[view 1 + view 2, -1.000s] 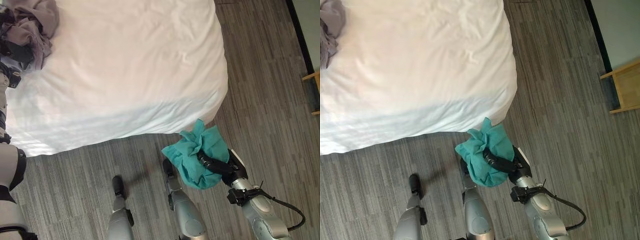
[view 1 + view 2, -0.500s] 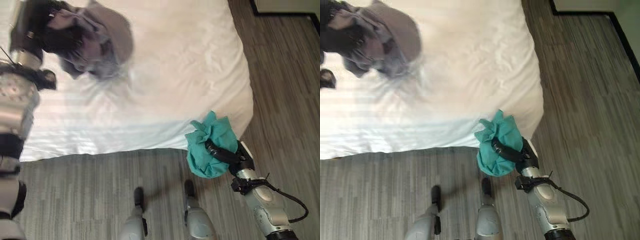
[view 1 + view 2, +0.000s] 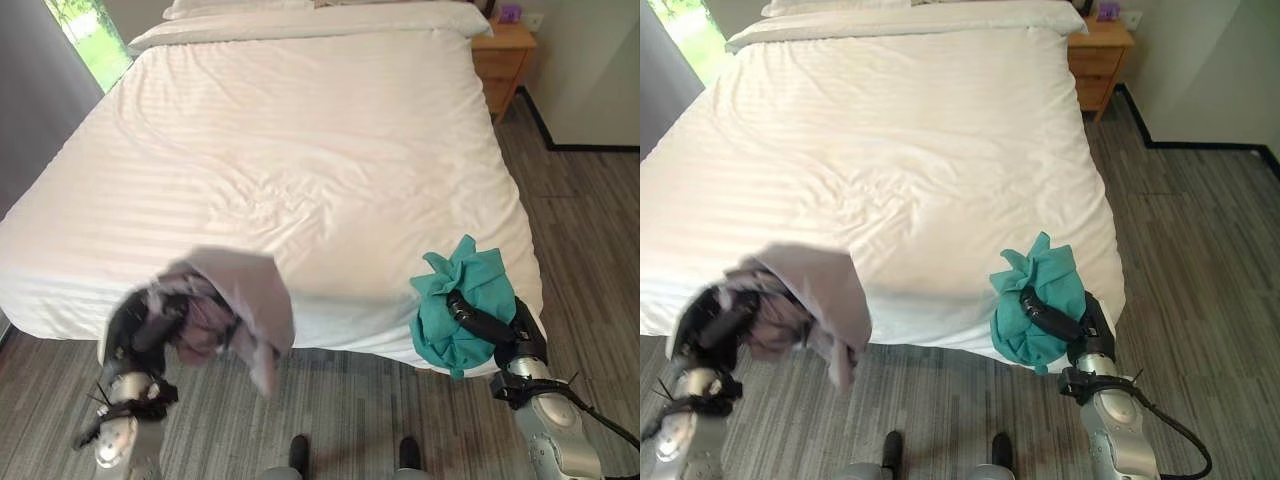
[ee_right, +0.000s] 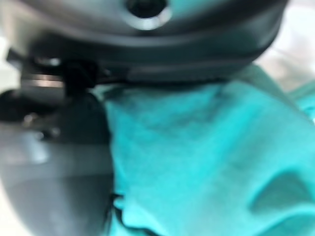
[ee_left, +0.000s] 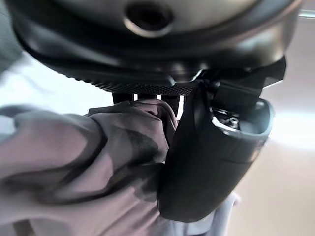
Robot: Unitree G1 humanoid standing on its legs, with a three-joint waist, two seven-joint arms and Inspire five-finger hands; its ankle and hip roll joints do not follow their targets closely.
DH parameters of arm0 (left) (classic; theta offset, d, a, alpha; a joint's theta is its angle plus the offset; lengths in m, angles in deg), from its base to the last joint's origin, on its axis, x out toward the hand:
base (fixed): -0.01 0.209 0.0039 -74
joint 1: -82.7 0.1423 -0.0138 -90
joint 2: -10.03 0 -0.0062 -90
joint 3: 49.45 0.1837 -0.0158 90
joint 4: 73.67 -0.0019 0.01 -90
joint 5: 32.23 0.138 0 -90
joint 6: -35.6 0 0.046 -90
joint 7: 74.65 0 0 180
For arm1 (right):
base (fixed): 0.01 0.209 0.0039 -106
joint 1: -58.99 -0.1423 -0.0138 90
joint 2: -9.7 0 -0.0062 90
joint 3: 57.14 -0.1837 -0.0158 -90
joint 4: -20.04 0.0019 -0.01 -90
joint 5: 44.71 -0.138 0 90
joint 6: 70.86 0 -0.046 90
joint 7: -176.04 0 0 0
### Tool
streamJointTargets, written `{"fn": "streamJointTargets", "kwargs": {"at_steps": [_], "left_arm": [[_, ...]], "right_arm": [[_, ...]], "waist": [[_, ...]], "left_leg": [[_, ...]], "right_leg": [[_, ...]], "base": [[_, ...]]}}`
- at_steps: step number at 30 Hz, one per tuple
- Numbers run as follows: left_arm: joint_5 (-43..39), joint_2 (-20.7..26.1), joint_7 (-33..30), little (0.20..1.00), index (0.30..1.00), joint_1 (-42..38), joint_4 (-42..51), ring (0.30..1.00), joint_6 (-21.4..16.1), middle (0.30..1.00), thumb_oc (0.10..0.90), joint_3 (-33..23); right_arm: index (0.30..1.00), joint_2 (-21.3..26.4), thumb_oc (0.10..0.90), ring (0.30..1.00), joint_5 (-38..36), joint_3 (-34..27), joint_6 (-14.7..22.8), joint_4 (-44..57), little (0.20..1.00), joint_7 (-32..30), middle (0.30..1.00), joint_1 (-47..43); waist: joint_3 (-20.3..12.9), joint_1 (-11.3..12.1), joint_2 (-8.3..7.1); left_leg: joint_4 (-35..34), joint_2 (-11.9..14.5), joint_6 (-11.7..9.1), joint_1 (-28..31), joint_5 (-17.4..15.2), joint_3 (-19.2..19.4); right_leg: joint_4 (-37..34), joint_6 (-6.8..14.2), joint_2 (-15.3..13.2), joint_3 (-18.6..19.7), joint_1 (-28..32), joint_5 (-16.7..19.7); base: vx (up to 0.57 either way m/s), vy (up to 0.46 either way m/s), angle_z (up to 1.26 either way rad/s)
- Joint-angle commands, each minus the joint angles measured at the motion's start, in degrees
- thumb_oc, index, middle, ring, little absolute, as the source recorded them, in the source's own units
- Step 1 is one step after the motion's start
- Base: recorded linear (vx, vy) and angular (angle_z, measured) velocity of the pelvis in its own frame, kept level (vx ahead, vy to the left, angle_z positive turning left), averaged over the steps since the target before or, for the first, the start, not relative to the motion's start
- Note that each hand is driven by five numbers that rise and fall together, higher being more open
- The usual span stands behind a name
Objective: Pick up bed clothes into laundry basket.
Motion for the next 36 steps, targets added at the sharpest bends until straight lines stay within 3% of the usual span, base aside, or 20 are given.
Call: {"fn": "streamJointTargets", "kwargs": {"at_steps": [1, 4, 11, 13, 15, 16, 17, 18, 21, 24, 25, 26, 28, 29, 31, 32, 33, 34, 35, 36], "left_arm": [[-2.6, 1.6, 4.8, 0.300, 0.300, -3.6, 6.7, 0.300, -4.9, 0.300, 0.400, 1.2], [1.0, 4.0, 6.0, 0.300, 0.300, -6.4, 6.2, 0.300, -4.3, 0.300, 0.400, 4.9], [2.4, 6.0, 4.8, 0.300, 0.300, -9.1, 6.5, 0.300, -5.4, 0.300, 0.400, 3.4], [2.3, 6.3, 4.9, 0.300, 0.300, -9.7, 6.8, 0.300, -5.9, 0.300, 0.400, 2.8], [1.8, 7.0, 5.0, 0.300, 0.300, -10.8, 7.6, 0.300, -6.7, 0.300, 0.400, 2.6], [2.1, 7.6, 4.8, 0.300, 0.300, -11.5, 8.1, 0.300, -7.4, 0.300, 0.400, 2.1], [2.1, 7.6, 4.8, 0.300, 0.300, -11.5, 8.1, 0.300, -7.4, 0.300, 0.400, 2.1], [1.8, 7.8, 3.7, 0.300, 0.300, -11.7, 10.0, 0.300, -8.7, 0.300, 0.400, 0.3], [0.8, 7.2, 3.1, 0.300, 0.300, -10.0, 11.3, 0.300, -9.2, 0.300, 0.400, -2.7], [1.9, 9.4, 2.4, 0.300, 0.300, -10.2, 13.4, 0.300, -9.3, 0.300, 0.400, -3.9], [1.3, 10.6, 2.9, 0.300, 0.300, -11.2, 13.4, 0.300, -9.4, 0.300, 0.400, -4.0], [0.9, 11.5, 4.1, 0.300, 0.300, -12.2, 14.3, 0.300, -9.1, 0.300, 0.400, -4.1], [1.7, 12.8, 4.9, 0.300, 0.300, -13.8, 14.3, 0.300, -9.0, 0.300, 0.400, -2.5], [1.6, 13.0, 4.9, 0.300, 0.300, -14.0, 14.1, 0.300, -9.1, 0.300, 0.400, -2.4], [2.5, 14.2, 5.5, 0.300, 0.300, -14.4, 13.9, 0.300, -9.2, 0.300, 0.400, -1.5], [2.8, 16.7, 6.2, 0.300, 0.300, -14.7, 14.7, 0.300, -8.7, 0.300, 0.400, -1.9], [2.9, 17.8, 7.2, 0.300, 0.300, -14.3, 15.0, 0.300, -8.5, 0.300, 0.400, -2.1], [3.3, 18.9, 7.6, 0.300, 0.300, -14.6, 15.5, 0.300, -7.9, 0.300, 0.400, -1.9], [3.4, 18.9, 7.6, 0.300, 0.300, -14.6, 15.5, 0.300, -7.9, 0.300, 0.400, -1.8], [3.4, 19.2, 7.7, 0.300, 0.300, -15.2, 17.0, 0.300, -7.8, 0.300, 0.400, -2.3]], "right_arm": [[0.300, 0.1, 0.400, 0.300, -0.1, -0.8, 5.1, 7.1, 0.300, 0.8, 0.300, -2.7], [0.300, -0.9, 0.400, 0.300, 0.4, 0.1, 5.1, 6.5, 0.300, 0.3, 0.300, -2.1], [0.300, -1.8, 0.400, 0.300, -0.9, 0.8, 5.1, 6.7, 0.300, 0.9, 0.300, -0.3], [0.300, -1.6, 0.400, 0.300, -1.5, 0.2, 5.2, 6.8, 0.300, 1.3, 0.300, 0.3], [0.300, -0.4, 0.400, 0.300, -2.8, -0.9, 5.7, 7.3, 0.300, 1.6, 0.300, 0.8], [0.300, 1.0, 0.400, 0.300, -2.8, -0.3, 6.0, 7.1, 0.300, 1.9, 0.300, -0.4], [0.300, 1.0, 0.400, 0.300, -2.8, -0.3, 6.0, 7.1, 0.300, 1.9, 0.300, -0.4], [0.300, 3.3, 0.400, 0.300, -3.0, 1.3, 6.0, 5.4, 0.300, 1.8, 0.300, -3.9], [0.300, 3.7, 0.400, 0.300, -6.1, 1.4, 5.8, 4.7, 0.300, 2.0, 0.300, -4.8], [0.300, 3.5, 0.400, 0.300, -6.4, 0.9, 5.3, 5.8, 0.300, 1.8, 0.300, -4.1], [0.300, 3.5, 0.400, 0.300, -7.0, 0.5, 5.0, 5.7, 0.300, 1.7, 0.300, -4.3], [0.300, 2.7, 0.400, 0.300, -6.8, -0.6, 4.7, 6.0, 0.300, 1.3, 0.300, -3.1], [0.300, 1.0, 0.400, 0.300, -6.2, -1.2, 4.9, 6.1, 0.300, 0.5, 0.300, -1.5], [0.300, 0.9, 0.400, 0.300, -6.2, -1.3, 4.9, 6.1, 0.300, 0.4, 0.300, -1.5], [0.300, 0.0, 0.400, 0.300, -5.1, -1.2, 4.7, 5.6, 0.300, -0.1, 0.300, 0.0], [0.300, -2.2, 0.400, 0.300, -5.1, -2.3, 4.2, 6.0, 0.300, 0.4, 0.300, 4.1], [0.300, -2.7, 0.400, 0.300, -4.9, -2.8, 4.0, 5.7, 0.300, 0.8, 0.300, 5.9], [0.300, -3.4, 0.400, 0.300, -4.4, -3.7, 4.0, 5.6, 0.300, 0.7, 0.300, 8.1], [0.300, -3.4, 0.400, 0.300, -4.3, -3.8, 3.9, 5.8, 0.300, 0.7, 0.300, 8.3], [0.300, -3.8, 0.400, 0.300, -2.8, -4.9, 3.9, 5.7, 0.300, 0.6, 0.300, 9.4]], "waist": [[-5.6, -0.1, -3.18], [-5.1, -0.6, -3.23], [-4.0, -2.1, -3.31], [-2.7, -2.7, -3.83], [-0.3, -3.1, -4.75], [1.5, -2.5, -4.67], [1.5, -2.5, -4.67], [2.0, -0.2, -4.77], [0.3, 0.5, -5.21], [-1.3, -0.3, -4.83], [-1.2, -0.8, -5.14], [-1.3, -1.6, -5.24], [-1.0, -2.6, -6.66], [-1.0, -2.2, -7.08], [1.1, -3.9, -7.28], [3.6, -6.6, -5.24], [4.4, -7.0, -3.89], [5.0, -7.6, -1.98], [4.7, -7.6, -1.91], [5.1, -8.4, 1.79]], "left_leg": [[1.8, -1.0, 1.1, 0.9, -6.0, -1.8], [2.1, -0.7, 1.2, 1.3, -6.3, -1.7], [5.6, 0.1, 0.9, 1.0, -7.7, -1.5], [11.0, 0.3, 0.1, -1.4, -8.7, -1.5], [23.9, -0.3, -2.6, -7.5, -8.4, -1.1], [30.8, -1.5, -4.6, -10.4, -6.0, -4.7], [30.8, -1.5, -4.6, -10.4, -6.0, -4.7], [32.6, -4.2, -5.6, -9.4, -5.0, -16.2], [31.6, 1.8, -5.5, -4.8, -4.6, -26.1], [27.1, 2.4, -5.7, -0.8, -7.9, -34.2], [25.5, 2.0, -5.7, -0.7, -11.0, -33.6], [21.9, 2.4, -4.2, 0.7, -17.2, -30.7], [19.3, 1.1, -2.1, 1.7, -21.5, -27.7], [18.9, 0.8, -2.2, 1.5, -20.9, -27.4], [18.3, -0.1, -0.5, 3.2, -22.0, -22.8], [17.8, -0.1, 0.7, 3.2, -20.3, -19.3], [16.3, 1.0, 0.8, 2.7, -18.3, -18.2], [15.1, 2.8, 0.8, 2.0, -16.0, -16.5], [14.6, 3.0, 0.6, 1.9, -15.6, -16.6], [13.1, 5.9, 1.3, 0.2, -12.2, -13.5]], "right_leg": [[5.0, -0.6, -0.9, 0.3, 0.5, -4.6], [5.8, -0.8, -0.5, 1.0, 0.4, -5.1], [7.6, -1.6, 1.1, 3.9, -0.7, -6.3], [8.2, -2.1, 1.7, 5.3, -1.1, -6.7], [7.8, -3.3, 1.3, 5.2, -0.1, -7.4], [7.6, -3.9, 1.9, 5.5, -0.2, -6.9], [7.6, -3.9, 1.9, 5.5, -0.2, -6.9], [8.9, -3.4, 2.9, 10.5, -2.7, -6.3], [9.7, -0.4, 3.5, 19.1, -4.8, -6.7], [11.5, 3.5, 3.6, 27.1, -7.9, -5.1], [11.7, 3.8, 2.8, 28.2, -8.4, -4.5], [12.1, 3.9, 1.5, 29.3, -8.8, -5.0], [12.9, 3.9, -1.2, 30.6, -11.1, -0.3], [12.5, 3.9, -1.5, 31.1, -11.5, 0.4], [11.5, 3.9, -1.2, 30.5, -15.9, 12.7], [15.0, 3.6, 1.0, 27.9, -19.1, 11.9], [19.1, 2.3, 1.3, 26.3, -19.8, 10.6], [25.3, 0.2, -0.7, 22.9, -21.0, 10.6], [25.6, 0.0, -0.6, 22.8, -21.4, 10.7], [36.2, -1.8, -5.2, 19.4, -21.7, 10.8]], "base": [[0.00, -0.046, 0.03], [-0.01, -0.026, 0.00], [0.00, -0.024, -0.08], [-0.06, -0.073, -0.09], [-0.16, -0.062, 0.03], [-0.16, 0.000, 0.13], [-0.08, 0.130, 0.00], [0.06, 0.221, -0.33], [0.17, 0.314, -1.47], [0.13, 0.386, -1.34], [-0.03, 0.415, -0.77], [-0.13, 0.438, -0.72], [-0.11, 0.377, -0.52], [-0.06, 0.297, -0.53], [-0.20, 0.411, -0.97], [-0.44, 0.575, -1.60], [-0.57, 0.642, -1.36], [-0.37, 0.257, -1.21], [-0.55, 0.351, -0.54], [-0.49, 0.273, -0.50]]}}
